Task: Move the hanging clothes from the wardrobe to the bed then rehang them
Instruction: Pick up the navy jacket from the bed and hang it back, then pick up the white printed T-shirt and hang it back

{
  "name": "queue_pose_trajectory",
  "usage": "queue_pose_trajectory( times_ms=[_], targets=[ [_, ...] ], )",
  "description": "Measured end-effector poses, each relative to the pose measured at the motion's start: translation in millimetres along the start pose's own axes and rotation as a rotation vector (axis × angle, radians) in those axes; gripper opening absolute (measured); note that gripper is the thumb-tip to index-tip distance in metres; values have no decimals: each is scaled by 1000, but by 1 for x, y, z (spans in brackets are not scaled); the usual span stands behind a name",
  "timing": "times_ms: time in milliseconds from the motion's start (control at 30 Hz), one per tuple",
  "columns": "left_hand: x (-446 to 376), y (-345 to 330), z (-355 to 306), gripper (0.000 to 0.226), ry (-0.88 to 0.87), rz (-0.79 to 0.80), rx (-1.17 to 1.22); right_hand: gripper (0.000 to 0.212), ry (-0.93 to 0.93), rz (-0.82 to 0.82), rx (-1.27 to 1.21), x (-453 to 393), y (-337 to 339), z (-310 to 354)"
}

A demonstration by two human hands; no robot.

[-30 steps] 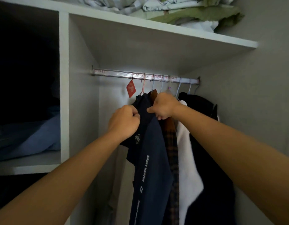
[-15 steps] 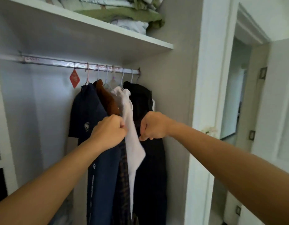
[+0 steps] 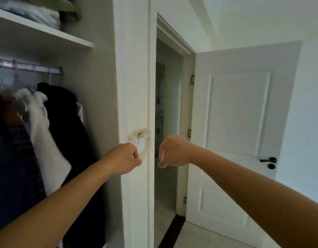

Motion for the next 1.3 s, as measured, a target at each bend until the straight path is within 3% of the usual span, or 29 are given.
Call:
queue_pose_trajectory(
  times_ms=[533, 900, 1300],
  targets=[
    [-19, -149, -317, 21, -403, 318, 164, 32, -473, 32, 63, 234, 46, -276],
    [-34, -230, -492, 23, -677, 456, 147, 23, -846, -46, -26, 359, 53, -411],
    [-62, -323, -658, 28, -1065, 658, 206, 29, -1186, -36, -63, 462, 48, -531]
  ],
)
Point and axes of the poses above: each hand's wrist, its own x-axis away from the middle knuckle, its own y-axis out of the back of the hand, z = x × y, the point moved 2 cm from there along -x, towards the middle knuckle, and after that the axes turned 7 degrees about -y, right-handed, at the moved point
